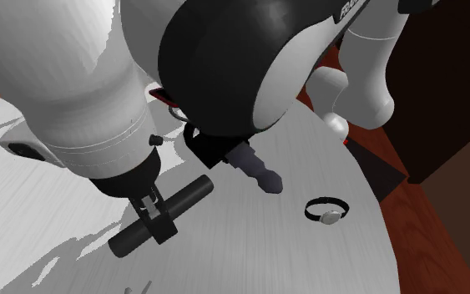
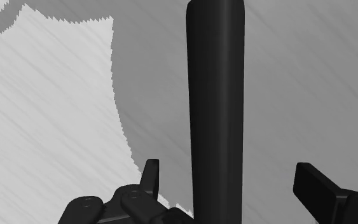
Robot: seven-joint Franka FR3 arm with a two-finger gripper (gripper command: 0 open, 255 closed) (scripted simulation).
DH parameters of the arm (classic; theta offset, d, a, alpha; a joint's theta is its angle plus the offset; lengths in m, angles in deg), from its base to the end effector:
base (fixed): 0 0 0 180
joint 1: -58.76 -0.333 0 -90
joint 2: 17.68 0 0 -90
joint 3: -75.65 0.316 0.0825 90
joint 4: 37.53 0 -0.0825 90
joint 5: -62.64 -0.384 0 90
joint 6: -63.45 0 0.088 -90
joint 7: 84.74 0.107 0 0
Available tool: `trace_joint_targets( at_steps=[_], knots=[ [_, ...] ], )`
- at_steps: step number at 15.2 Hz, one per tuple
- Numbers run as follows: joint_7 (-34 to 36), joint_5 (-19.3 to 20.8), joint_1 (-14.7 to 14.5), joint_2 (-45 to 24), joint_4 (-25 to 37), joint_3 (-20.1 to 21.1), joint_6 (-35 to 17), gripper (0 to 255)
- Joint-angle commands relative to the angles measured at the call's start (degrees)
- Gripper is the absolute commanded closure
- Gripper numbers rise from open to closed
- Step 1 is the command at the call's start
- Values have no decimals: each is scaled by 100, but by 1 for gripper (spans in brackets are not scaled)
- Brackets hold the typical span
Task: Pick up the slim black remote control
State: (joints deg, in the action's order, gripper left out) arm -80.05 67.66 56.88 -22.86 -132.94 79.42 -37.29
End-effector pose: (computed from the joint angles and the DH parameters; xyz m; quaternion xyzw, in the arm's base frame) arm 0.5896 0.0491 0.5444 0.9991 0.0163 0.0050 0.0398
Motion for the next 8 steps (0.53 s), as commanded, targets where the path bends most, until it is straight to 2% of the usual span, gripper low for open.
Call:
trace_joint_targets(
  at_steps=[1,7,8],
  knots=[
    [-10,15,8,-56,-76,-7,-137,0],
    [17,23,11,-67,-414,-10,-485,0],
    [18,24,10,-83,-397,-10,-484,255]
  ],
)
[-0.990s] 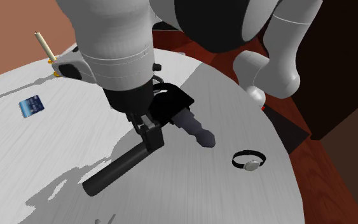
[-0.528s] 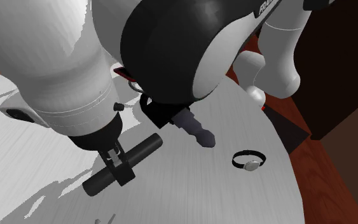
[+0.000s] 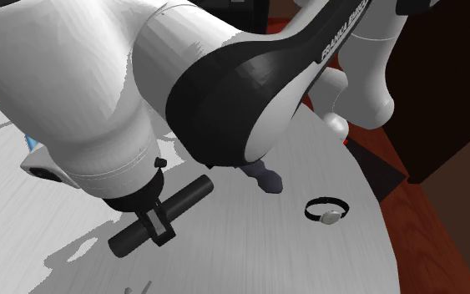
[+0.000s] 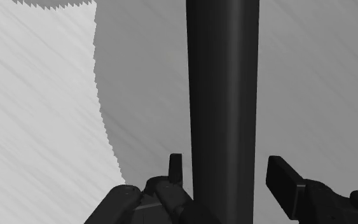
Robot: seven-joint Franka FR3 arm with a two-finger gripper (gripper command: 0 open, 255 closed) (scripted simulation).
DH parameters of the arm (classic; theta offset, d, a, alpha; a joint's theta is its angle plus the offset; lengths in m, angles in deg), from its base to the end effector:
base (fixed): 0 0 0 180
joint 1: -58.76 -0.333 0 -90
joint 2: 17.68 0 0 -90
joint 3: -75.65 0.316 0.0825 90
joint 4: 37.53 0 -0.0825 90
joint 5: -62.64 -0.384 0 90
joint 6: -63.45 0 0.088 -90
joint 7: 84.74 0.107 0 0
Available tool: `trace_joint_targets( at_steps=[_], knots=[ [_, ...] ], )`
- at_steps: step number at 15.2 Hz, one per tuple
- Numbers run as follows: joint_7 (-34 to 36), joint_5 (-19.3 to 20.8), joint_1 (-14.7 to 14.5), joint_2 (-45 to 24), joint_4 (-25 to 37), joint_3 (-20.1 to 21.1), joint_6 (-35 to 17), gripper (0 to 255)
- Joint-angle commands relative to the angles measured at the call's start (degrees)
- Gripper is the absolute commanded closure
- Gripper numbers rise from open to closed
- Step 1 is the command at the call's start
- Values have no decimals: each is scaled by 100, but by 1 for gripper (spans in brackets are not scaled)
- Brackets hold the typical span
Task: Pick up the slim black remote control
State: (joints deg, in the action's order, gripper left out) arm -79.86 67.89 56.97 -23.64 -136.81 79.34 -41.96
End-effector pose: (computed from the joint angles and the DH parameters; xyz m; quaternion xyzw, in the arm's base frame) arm 0.5935 0.0482 0.5110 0.9990 0.0172 0.0053 0.0405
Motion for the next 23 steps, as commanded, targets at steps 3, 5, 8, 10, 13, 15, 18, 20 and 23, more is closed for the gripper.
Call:
trace_joint_targets(
  at_steps=[3,5,8,10,13,15,18,20,23],
  knots=[
    [0,1,1,-7,-9,-1,-19,255],
    [0,1,1,-5,-11,-1,-18,255],
    [-3,0,3,7,-26,-2,-20,255],
    [-8,-2,3,16,44,0,57,255],
    [-26,-8,0,23,266,2,286,255],
    [-37,-10,-1,21,423,3,440,255],
    [-54,-13,-4,8,670,5,674,255],
    [-64,-14,-6,-8,845,6,833,255],
    [-80,-13,-10,-44,1123,8,1075,255]
  ],
)
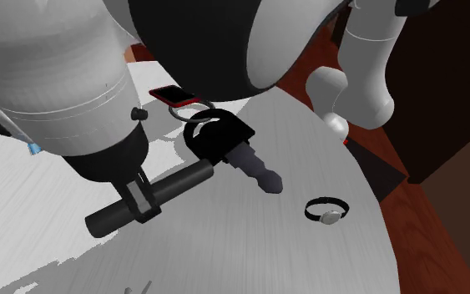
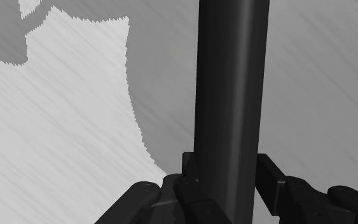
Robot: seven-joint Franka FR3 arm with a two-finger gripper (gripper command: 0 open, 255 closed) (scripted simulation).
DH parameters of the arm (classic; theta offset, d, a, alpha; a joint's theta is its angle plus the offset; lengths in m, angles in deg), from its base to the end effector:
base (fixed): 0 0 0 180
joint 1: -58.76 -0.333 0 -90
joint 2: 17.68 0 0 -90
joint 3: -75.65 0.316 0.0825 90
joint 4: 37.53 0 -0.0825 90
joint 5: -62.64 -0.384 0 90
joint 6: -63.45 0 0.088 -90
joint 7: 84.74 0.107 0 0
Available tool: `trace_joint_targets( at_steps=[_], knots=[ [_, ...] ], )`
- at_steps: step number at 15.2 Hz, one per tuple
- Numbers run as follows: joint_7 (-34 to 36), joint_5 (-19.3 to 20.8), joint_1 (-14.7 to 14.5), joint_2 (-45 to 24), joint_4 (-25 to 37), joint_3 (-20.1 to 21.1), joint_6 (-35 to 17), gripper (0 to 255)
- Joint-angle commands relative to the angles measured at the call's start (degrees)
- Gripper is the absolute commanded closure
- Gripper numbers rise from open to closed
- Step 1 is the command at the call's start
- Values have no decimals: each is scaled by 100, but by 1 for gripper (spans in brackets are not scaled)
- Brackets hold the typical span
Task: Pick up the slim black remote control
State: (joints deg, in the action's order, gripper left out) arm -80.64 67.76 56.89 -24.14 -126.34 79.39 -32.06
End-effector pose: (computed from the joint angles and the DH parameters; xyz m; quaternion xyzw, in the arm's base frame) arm 0.5941 0.0475 0.5784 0.9990 0.0171 0.0057 0.0405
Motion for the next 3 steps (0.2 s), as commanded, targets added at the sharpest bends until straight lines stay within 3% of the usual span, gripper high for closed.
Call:
trace_joint_targets(
  at_steps=[1,3],
  knots=[
    [-7,0,-5,-9,174,3,166,255],
    [-8,0,-5,-11,188,3,179,255]
  ],
)
